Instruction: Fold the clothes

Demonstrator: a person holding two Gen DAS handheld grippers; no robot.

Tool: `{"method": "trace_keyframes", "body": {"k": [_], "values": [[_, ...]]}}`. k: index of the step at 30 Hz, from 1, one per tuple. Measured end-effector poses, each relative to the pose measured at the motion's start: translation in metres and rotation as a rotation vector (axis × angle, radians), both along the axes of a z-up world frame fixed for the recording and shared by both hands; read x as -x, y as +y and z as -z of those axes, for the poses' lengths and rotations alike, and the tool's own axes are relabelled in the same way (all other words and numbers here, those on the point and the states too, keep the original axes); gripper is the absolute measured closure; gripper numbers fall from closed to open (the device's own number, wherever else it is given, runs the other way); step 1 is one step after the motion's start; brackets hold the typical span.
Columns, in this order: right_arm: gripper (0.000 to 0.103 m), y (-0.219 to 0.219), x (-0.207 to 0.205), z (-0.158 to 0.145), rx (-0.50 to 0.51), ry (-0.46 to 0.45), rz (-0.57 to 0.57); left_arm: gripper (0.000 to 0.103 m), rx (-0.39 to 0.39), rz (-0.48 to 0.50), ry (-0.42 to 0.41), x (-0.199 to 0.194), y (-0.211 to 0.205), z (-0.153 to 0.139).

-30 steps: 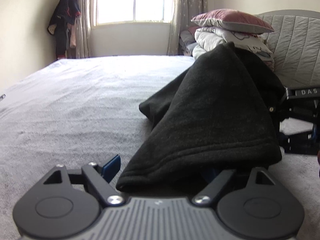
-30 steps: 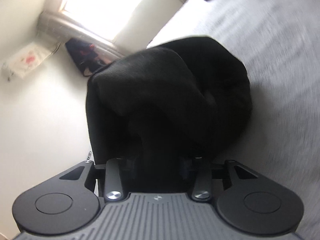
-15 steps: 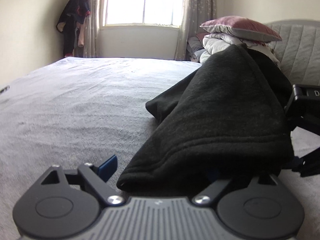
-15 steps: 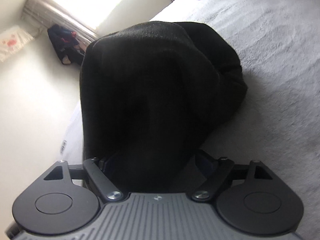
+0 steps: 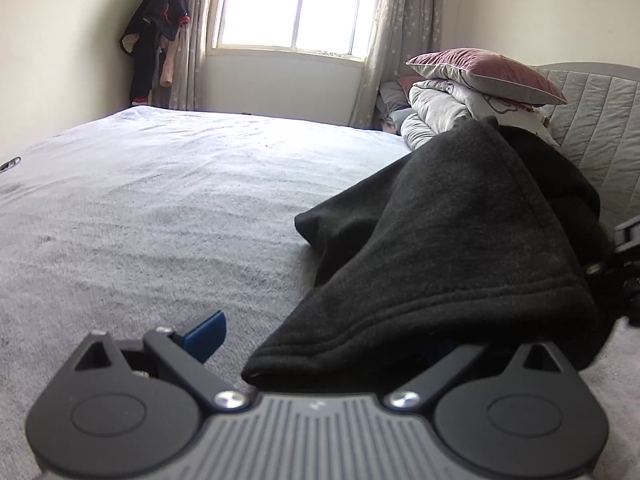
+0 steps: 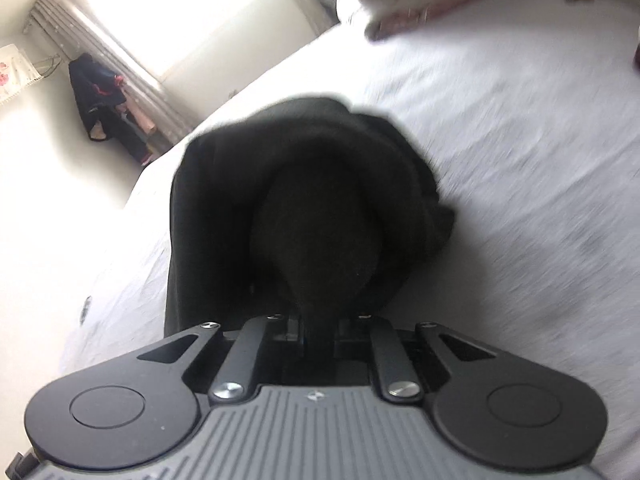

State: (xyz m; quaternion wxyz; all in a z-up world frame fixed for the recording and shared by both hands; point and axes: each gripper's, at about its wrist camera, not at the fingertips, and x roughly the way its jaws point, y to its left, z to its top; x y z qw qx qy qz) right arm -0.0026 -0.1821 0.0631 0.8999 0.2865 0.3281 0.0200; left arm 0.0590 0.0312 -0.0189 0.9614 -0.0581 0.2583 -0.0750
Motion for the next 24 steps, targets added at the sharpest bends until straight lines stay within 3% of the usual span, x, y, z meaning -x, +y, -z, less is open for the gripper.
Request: {"method": "trace_keyframes", "body": {"k": [6, 9, 13, 15, 17, 19, 21, 23, 24], "values": [[0.091, -0.043, 0.011, 0.002, 0.083, -0.008, 0.113, 0.015, 0.013, 0.031, 0.020, 0.002, -0.001, -0.002], [0.091, -0.050, 0.019, 0.001, 0.122, -0.016, 0.164, 0.032, 0.040, 0.066, 0.049, 0.001, 0.000, 0.002], [0.090, -0.072, 0.014, 0.028, 0.133, -0.013, 0.187, 0.038, 0.028, 0.097, 0.063, 0.002, -0.007, 0.005], [0.088, -0.075, -0.003, 0.044, 0.135, -0.017, 0.168, 0.047, 0.014, 0.108, 0.056, 0.003, -0.011, 0.005], [0.082, -0.072, -0.004, 0.041, 0.155, -0.036, 0.141, 0.068, 0.032, 0.129, 0.069, 0.003, -0.010, 0.005], [0.078, -0.068, 0.000, 0.034, 0.173, -0.065, 0.130, 0.078, 0.064, 0.141, 0.084, 0.002, -0.008, 0.005], [0.059, -0.067, 0.006, 0.027, 0.161, -0.100, 0.122, 0.083, 0.083, 0.142, 0.086, 0.003, -0.007, 0.005], [0.047, -0.069, 0.010, 0.024, 0.121, -0.138, 0.116, 0.090, 0.089, 0.137, 0.070, 0.005, -0.005, 0.004], [0.045, -0.070, 0.012, 0.023, 0.096, -0.157, 0.115, 0.091, 0.091, 0.134, 0.060, 0.007, -0.004, 0.004]]}}
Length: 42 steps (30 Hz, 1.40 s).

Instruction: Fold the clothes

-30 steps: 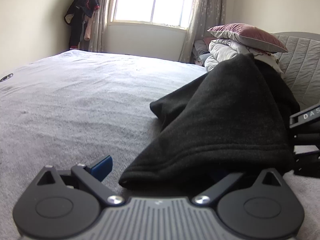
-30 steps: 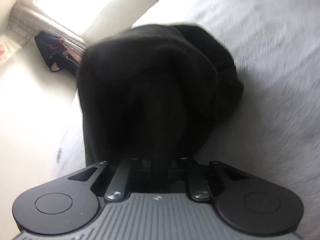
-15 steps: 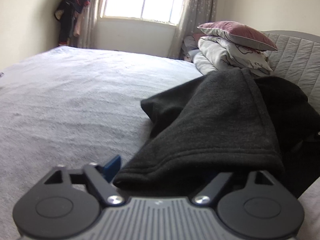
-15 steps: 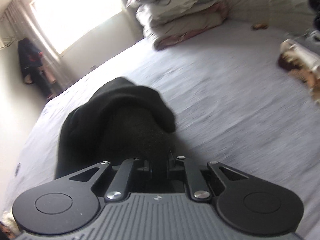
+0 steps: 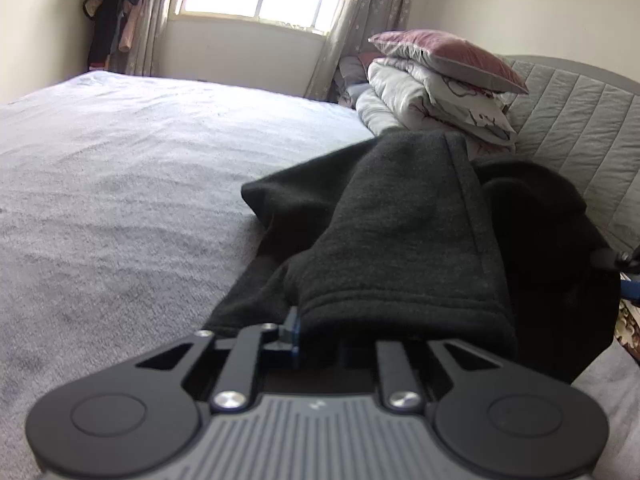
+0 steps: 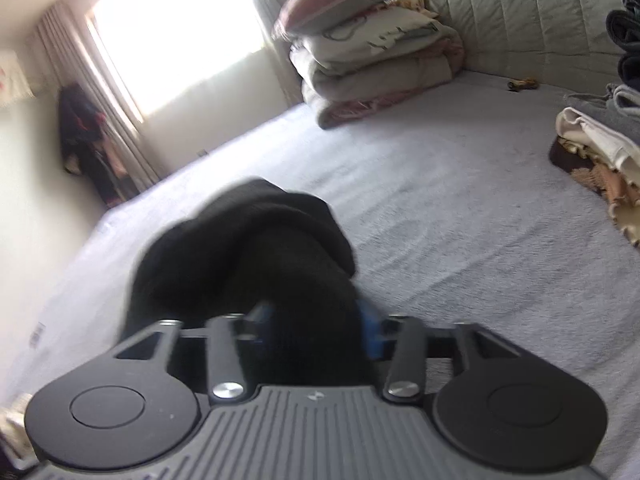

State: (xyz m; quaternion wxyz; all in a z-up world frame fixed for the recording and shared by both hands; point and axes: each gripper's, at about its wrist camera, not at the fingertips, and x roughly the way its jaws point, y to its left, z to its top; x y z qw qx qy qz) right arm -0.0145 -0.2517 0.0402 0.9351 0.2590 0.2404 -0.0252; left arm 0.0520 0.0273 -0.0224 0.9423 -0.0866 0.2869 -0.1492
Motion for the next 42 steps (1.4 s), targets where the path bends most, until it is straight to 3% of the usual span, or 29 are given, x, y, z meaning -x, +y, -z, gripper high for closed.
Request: {"method": "trace_keyframes", "body": {"k": [5, 9, 26, 30, 35, 37, 38, 39, 42], "values": [[0.041, 0.006, 0.005, -0.001, -0.046, -0.025, -0.043, 0.094, 0.048, 0.000, -0.041, 0.008, 0.004, -0.008], [0.037, 0.018, 0.010, -0.005, -0.007, -0.037, -0.076, 0.095, 0.066, 0.046, -0.088, 0.021, 0.003, -0.016], [0.029, 0.042, 0.011, -0.009, -0.003, -0.031, -0.275, 0.095, 0.133, 0.436, -0.144, 0.080, -0.034, -0.020], [0.029, 0.045, 0.017, -0.013, -0.030, -0.065, -0.397, 0.095, 0.163, 0.540, -0.151, 0.087, -0.040, -0.019], [0.029, 0.058, 0.017, -0.010, 0.057, -0.038, -0.430, 0.094, 0.158, 0.648, -0.155, 0.099, -0.053, -0.019], [0.033, 0.056, 0.013, -0.003, 0.045, -0.017, -0.437, 0.094, 0.133, 0.658, -0.155, 0.103, -0.058, -0.017], [0.044, 0.053, 0.012, 0.000, 0.039, -0.008, -0.440, 0.094, 0.120, 0.656, -0.153, 0.104, -0.059, -0.015], [0.062, 0.051, 0.010, 0.003, 0.035, 0.001, -0.443, 0.094, 0.116, 0.653, -0.149, 0.104, -0.058, -0.014], [0.092, 0.044, 0.007, 0.010, 0.013, 0.030, -0.428, 0.093, 0.114, 0.644, -0.118, 0.099, -0.056, -0.013]]}}
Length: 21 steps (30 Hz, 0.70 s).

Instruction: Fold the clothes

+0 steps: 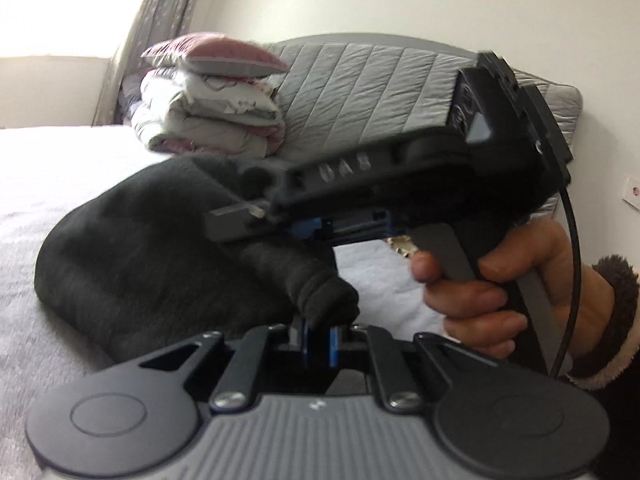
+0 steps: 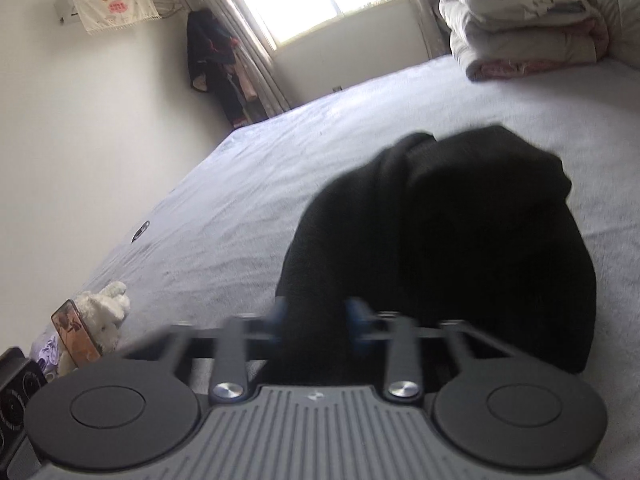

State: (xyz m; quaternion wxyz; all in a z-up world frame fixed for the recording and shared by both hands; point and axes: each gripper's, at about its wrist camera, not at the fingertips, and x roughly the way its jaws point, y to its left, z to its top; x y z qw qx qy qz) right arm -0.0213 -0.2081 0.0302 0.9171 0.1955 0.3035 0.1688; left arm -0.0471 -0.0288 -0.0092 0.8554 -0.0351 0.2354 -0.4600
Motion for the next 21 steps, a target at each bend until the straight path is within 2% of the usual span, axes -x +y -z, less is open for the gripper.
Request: {"method": "trace_keyframes", "body": {"k": [3, 5, 8, 11, 17, 21], "values": [[0.093, -0.011, 0.001, 0.005, 0.017, 0.025, 0.047, 0.084, 0.003, 0.007, -0.001, 0.001, 0.002, -0.003], [0.094, -0.021, 0.007, 0.007, 0.030, 0.031, 0.073, 0.060, 0.004, 0.011, -0.013, 0.004, 0.005, -0.006], [0.094, -0.037, 0.020, 0.009, 0.060, 0.047, 0.100, 0.044, 0.001, -0.002, -0.033, 0.007, 0.011, -0.007], [0.094, -0.057, 0.038, 0.011, 0.093, 0.059, 0.131, 0.030, 0.007, -0.049, -0.009, -0.006, 0.016, -0.007], [0.094, -0.106, 0.064, 0.019, 0.116, 0.114, 0.268, 0.024, -0.005, -0.183, 0.067, -0.034, 0.027, 0.002], [0.094, -0.130, 0.070, 0.029, 0.151, 0.164, 0.374, 0.022, 0.027, -0.248, 0.161, -0.060, 0.025, 0.009]]}}
